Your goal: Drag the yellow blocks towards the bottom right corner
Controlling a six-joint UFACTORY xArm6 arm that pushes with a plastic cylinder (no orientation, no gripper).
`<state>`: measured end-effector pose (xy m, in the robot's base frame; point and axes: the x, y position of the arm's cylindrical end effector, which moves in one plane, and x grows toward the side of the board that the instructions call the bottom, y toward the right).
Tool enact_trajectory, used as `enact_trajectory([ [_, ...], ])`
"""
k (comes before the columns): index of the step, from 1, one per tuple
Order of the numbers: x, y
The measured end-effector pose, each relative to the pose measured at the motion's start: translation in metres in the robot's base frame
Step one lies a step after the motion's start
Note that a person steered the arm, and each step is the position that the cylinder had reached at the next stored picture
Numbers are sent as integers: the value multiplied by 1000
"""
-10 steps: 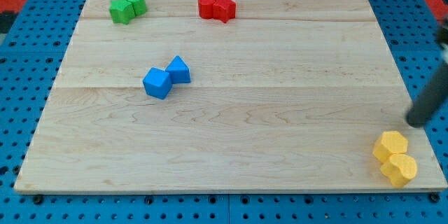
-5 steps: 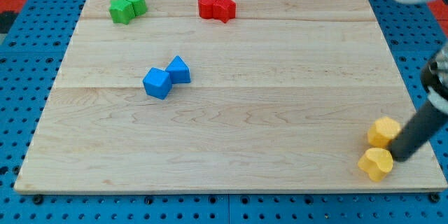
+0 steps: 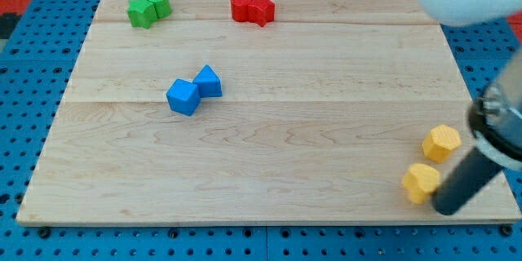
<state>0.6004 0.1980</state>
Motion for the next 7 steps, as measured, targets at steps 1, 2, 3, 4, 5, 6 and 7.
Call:
enact_trajectory([
  [1,-22,-16],
  [2,-21,70],
  [3,-50,117],
  [4,-64,90],
  [5,-68,39],
  [6,-68,6],
  [7,-71,8],
])
